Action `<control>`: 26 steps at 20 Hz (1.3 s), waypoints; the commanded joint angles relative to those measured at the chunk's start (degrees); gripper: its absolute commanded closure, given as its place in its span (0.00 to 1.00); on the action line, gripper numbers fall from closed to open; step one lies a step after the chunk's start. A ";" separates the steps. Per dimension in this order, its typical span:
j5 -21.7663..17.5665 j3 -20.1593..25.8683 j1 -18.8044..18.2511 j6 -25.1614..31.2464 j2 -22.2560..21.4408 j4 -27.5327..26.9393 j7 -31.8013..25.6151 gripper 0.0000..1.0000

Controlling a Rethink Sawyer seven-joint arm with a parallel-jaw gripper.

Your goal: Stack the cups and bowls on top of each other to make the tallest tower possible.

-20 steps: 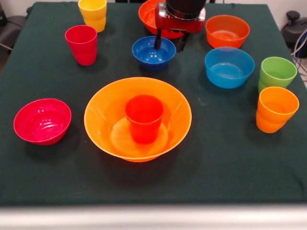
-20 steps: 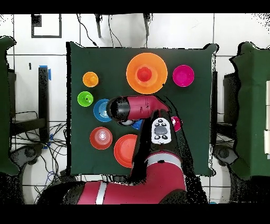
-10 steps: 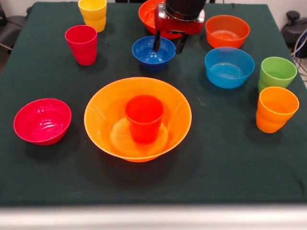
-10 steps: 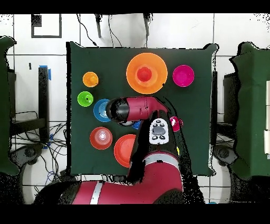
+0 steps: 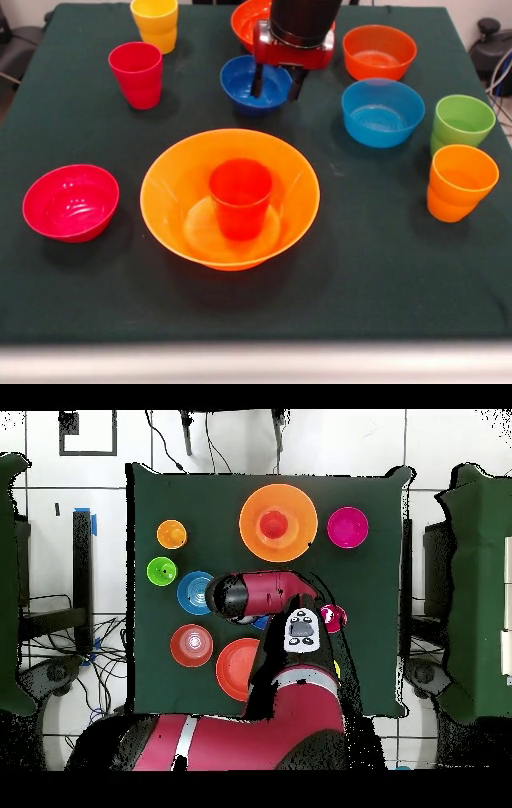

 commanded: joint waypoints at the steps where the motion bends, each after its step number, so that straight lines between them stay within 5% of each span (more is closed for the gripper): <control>1: 1.73 2.26 1.32 -1.67 2.85 0.66 9.17 0.00; 26: 4.60 2.78 2.43 1.64 -0.39 1.35 7.38 0.00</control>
